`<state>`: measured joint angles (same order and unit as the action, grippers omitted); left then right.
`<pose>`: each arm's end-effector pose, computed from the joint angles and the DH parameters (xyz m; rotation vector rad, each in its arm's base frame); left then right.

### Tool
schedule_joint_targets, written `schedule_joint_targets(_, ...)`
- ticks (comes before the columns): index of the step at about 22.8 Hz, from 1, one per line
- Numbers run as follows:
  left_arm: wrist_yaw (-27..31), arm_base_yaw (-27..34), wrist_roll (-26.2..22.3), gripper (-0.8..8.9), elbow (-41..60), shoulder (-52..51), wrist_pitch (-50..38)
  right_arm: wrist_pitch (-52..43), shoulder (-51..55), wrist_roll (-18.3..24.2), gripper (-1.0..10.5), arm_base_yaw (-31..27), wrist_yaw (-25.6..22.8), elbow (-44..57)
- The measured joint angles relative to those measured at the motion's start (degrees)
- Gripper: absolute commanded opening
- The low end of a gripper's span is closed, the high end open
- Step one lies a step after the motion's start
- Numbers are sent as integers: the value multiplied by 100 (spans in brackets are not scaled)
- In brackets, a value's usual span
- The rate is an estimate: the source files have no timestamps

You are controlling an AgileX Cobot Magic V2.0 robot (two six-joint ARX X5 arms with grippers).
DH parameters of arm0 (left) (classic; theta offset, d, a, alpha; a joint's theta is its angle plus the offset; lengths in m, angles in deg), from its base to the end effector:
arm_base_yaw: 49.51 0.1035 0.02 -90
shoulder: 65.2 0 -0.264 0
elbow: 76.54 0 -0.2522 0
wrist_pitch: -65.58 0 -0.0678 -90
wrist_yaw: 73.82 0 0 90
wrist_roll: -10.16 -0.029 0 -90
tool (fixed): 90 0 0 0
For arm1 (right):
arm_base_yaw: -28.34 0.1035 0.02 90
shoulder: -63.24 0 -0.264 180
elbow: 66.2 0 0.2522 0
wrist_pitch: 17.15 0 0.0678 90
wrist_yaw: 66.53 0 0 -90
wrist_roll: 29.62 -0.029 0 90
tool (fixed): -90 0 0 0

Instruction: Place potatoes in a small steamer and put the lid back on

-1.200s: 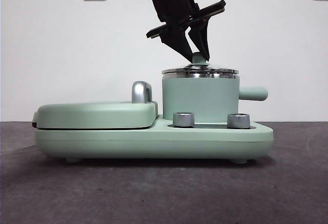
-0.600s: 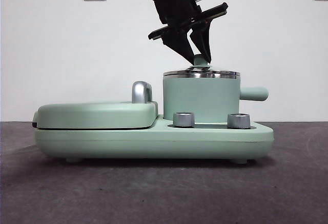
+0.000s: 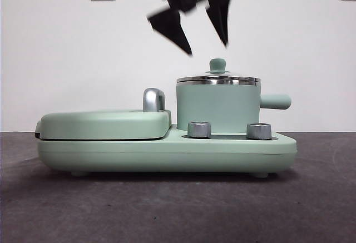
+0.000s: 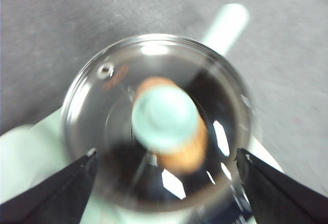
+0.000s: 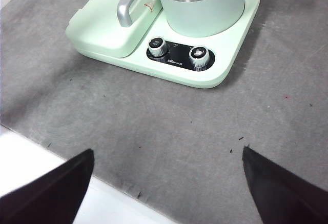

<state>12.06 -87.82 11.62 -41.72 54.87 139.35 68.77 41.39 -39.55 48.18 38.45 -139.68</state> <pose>0.3475 -0.2772 0.3664 0.2322 0.8380 -0.6837 0.0075 0.0107 0.3455 0.1371 0.6563 0.5349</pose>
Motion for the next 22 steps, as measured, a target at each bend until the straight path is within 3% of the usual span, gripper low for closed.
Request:
schedule_joint_targets(4,-4,0,2,437,-33,-734,761,-50,0,0,463,0,9,0)
schedule_joint_targets(9,-7,2,2,437,455,-1856,1241,-564,-39,-9,463,0,352,0)
schedule_joint_targets(18,-7,2,-2,436,2986,-4430,1211,-1545,-52,-103,463,0,557,0)
schedule_joint_targets(22,-7,2,0,436,4308,-5379,811,-1838,-146,-103,463,0,758,0)
